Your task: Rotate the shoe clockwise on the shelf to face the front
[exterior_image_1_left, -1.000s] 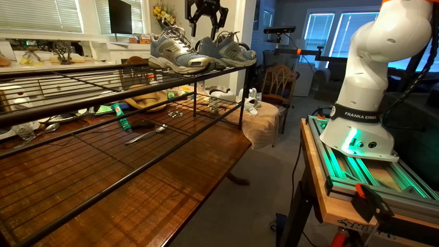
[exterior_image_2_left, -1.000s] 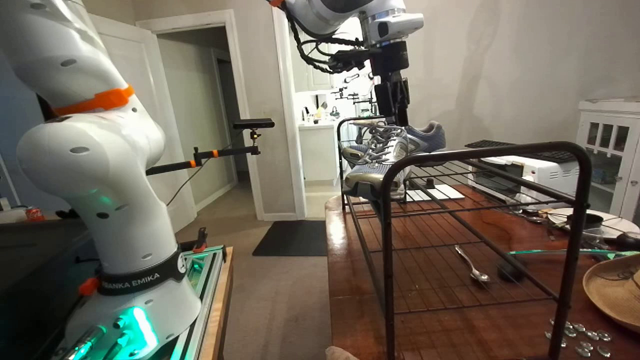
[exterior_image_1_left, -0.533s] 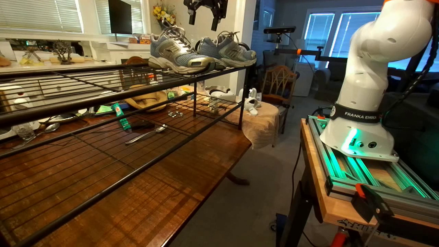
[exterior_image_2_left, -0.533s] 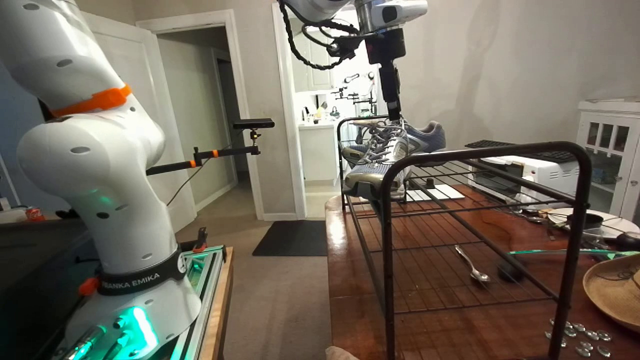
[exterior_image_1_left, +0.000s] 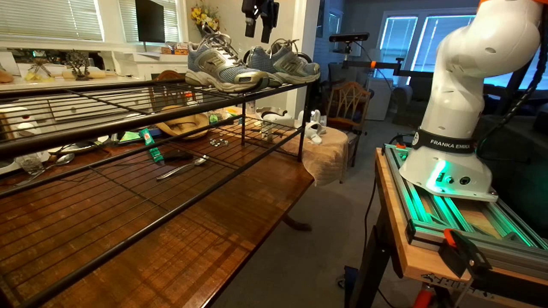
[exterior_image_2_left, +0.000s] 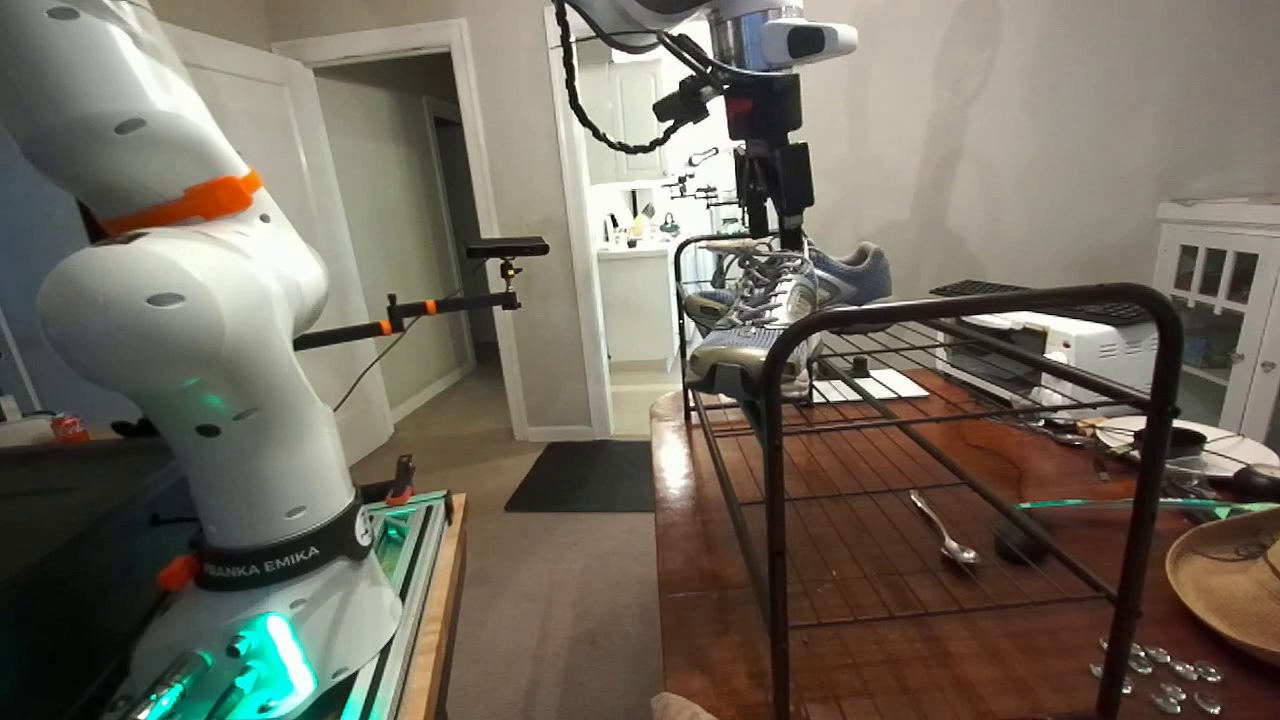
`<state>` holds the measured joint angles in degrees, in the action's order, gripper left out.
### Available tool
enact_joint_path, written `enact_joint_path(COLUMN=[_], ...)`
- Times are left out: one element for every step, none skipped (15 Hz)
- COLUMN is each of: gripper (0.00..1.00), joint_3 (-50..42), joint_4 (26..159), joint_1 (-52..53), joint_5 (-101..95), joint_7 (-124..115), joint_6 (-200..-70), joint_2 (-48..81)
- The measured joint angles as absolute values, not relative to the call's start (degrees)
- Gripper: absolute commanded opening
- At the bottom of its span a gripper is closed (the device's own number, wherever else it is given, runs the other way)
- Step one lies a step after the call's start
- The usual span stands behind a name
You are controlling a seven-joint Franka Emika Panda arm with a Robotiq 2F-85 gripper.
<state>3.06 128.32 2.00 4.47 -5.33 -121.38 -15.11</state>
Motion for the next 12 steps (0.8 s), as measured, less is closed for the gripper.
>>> enact_joint_path(gripper=[1.00,1.00,1.00,1.00,1.00,1.00,1.00,1.00,1.00,0.98,0.74,0.73], joint_3=[2.8,2.7,2.5,2.3,2.2,2.2,2.1,2.1,2.1,2.1,2.1,2.0], joint_4=[128.6,128.9,129.3,129.7,130.1,130.5,131.0,131.5,132.1,132.7,133.3,133.8], joint_1=[2.4,2.7,3.0,3.3,3.6,3.9,4.0,4.2,4.3,4.4,4.6,4.6], joint_5=[4.7,5.0,5.0,5.0,5.0,4.9,4.9,4.8,4.7,4.5,4.4,4.3], joint_7=[-2.1,1.2,4.5,7.6,10.8,13.7,16.5,18.8,20.8,22.5,24.1,25.4], joint_6=[-121.4,-121.4,-121.4,-121.4,-121.4,-121.5,-121.7,-122.1,-122.6,-123.2,-123.7,-124.2], joint_2=[-15.1,-15.2,-15.2,-15.3,-15.3,-15.4,-15.4,-15.5,-15.6,-15.6,-15.7,-15.8])
